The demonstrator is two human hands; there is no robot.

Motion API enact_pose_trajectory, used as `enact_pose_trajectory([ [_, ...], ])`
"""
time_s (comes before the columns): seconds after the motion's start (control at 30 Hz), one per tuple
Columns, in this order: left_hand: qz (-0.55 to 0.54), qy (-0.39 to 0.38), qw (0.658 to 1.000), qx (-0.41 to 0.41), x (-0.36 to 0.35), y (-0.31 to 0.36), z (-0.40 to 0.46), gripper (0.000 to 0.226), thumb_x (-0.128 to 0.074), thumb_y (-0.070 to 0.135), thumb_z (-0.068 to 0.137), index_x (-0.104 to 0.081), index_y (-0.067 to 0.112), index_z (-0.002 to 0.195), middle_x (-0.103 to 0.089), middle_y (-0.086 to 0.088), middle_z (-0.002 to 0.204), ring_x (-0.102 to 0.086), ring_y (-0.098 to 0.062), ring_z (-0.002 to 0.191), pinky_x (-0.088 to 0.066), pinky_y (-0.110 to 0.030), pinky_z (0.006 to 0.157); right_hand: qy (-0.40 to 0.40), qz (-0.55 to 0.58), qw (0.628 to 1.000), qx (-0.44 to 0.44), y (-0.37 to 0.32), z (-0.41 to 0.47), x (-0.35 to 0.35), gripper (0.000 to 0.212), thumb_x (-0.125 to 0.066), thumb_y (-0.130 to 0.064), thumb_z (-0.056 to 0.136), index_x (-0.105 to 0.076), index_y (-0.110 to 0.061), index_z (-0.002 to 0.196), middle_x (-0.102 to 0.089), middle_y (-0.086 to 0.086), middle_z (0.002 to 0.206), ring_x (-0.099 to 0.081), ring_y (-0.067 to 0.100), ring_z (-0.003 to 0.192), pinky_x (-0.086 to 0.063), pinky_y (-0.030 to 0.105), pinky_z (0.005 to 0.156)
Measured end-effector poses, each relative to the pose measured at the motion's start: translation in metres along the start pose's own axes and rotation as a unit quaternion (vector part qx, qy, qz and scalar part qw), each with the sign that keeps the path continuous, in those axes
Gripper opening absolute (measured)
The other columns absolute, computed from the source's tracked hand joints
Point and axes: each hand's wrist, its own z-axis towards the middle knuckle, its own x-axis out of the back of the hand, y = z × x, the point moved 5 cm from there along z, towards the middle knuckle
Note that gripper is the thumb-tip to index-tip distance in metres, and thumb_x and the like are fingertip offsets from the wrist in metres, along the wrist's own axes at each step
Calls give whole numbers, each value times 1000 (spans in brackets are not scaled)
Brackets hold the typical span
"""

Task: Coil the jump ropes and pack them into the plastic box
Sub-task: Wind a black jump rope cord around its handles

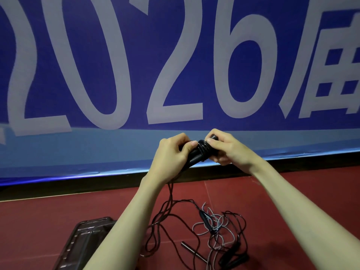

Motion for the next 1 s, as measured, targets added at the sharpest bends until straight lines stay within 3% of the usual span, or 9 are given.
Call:
enact_pose_trajectory([
  [0.13, 25, 26, 999, -39, -1, 7, 1, 28, -52, 39, 89, -58, 16, 74, -54, 0, 52, -50, -23, 50, -42, -39, 52, 68, -14, 997, 16, -7, 2, 4, 28, -41, -27, 104, -42, -11, 81, -39, 1, 62, -33, 6, 45, -25, 16, 43],
  [0.3, 34, 40, 998, -43, -1, 8, 3, 27, -54, 37, 89, -58, 15, 72, -54, 2, 52, -48, -21, 51, -40, -37, 52, 143, -79, 985, 47, -4, 9, 7, 36, -41, -21, 102, -46, -2, 72, -44, 10, 64, -36, 13, 56, -32, 23, 52],
  [0.43, 24, 21, 999, -10, -1, 6, 3, 29, -60, 27, 93, -56, 15, 66, -52, 4, 52, -45, -14, 49, -38, -31, 52, 150, -128, 978, 70, -4, 6, 4, 38, -37, -20, 104, -43, 4, 75, -42, 3, 61, -32, 9, 53, -28, 22, 51],
  [0.53, -81, -59, 992, 71, 0, 1, 2, 33, -58, 29, 95, -59, 10, 67, -59, -7, 58, -52, -16, 50, -41, -26, 52, 139, -121, 979, 85, -9, 3, -2, 39, -37, -20, 104, -41, 5, 74, -43, 7, 61, -33, 10, 52, -28, 22, 50],
  [0.6, -201, -132, 961, 138, 0, -4, 0, 37, -58, 32, 94, -61, 11, 64, -58, -10, 56, -50, -21, 46, -39, -26, 47, 129, -91, 984, 88, -13, 2, -7, 38, -37, -18, 104, -41, 1, 72, -42, 10, 61, -33, 10, 47, -28, 19, 46],
  [0.7, -309, -181, 918, 170, -1, -6, -2, 37, -56, 39, 85, -67, 18, 56, -53, -3, 51, -43, -14, 44, -33, -24, 47, 130, -31, 986, 100, -26, 2, -9, 35, -38, -13, 103, -41, -9, 68, -40, 13, 61, -31, 11, 45, -27, 18, 42],
  [0.8, -432, -160, 861, 215, -10, -12, -4, 29, -56, 37, 81, -66, 18, 62, -46, 0, 54, -41, -11, 47, -31, -22, 48, 171, 12, 978, 117, -34, 5, -3, 38, -38, -11, 103, -38, -12, 65, -35, 9, 58, -29, 9, 45, -26, 18, 41],
  [0.9, -550, -127, 786, 251, -25, -7, -6, 19, -49, 25, 92, -57, 16, 77, -38, 4, 57, -35, -6, 45, -30, -15, 44, 228, 58, 965, 113, -31, 6, 6, 38, -37, -11, 103, -38, -14, 64, -36, 11, 60, -31, 11, 45, -26, 19, 40],
  [1.0, -547, -119, 781, 277, -42, 2, -8, 23, -42, 22, 99, -50, 19, 78, -37, 7, 54, -38, -7, 47, -33, -15, 45, 280, 90, 951, 93, -18, 7, 10, 37, -38, -12, 100, -38, -16, 64, -40, 12, 62, -32, 15, 48, -26, 20, 42],
])
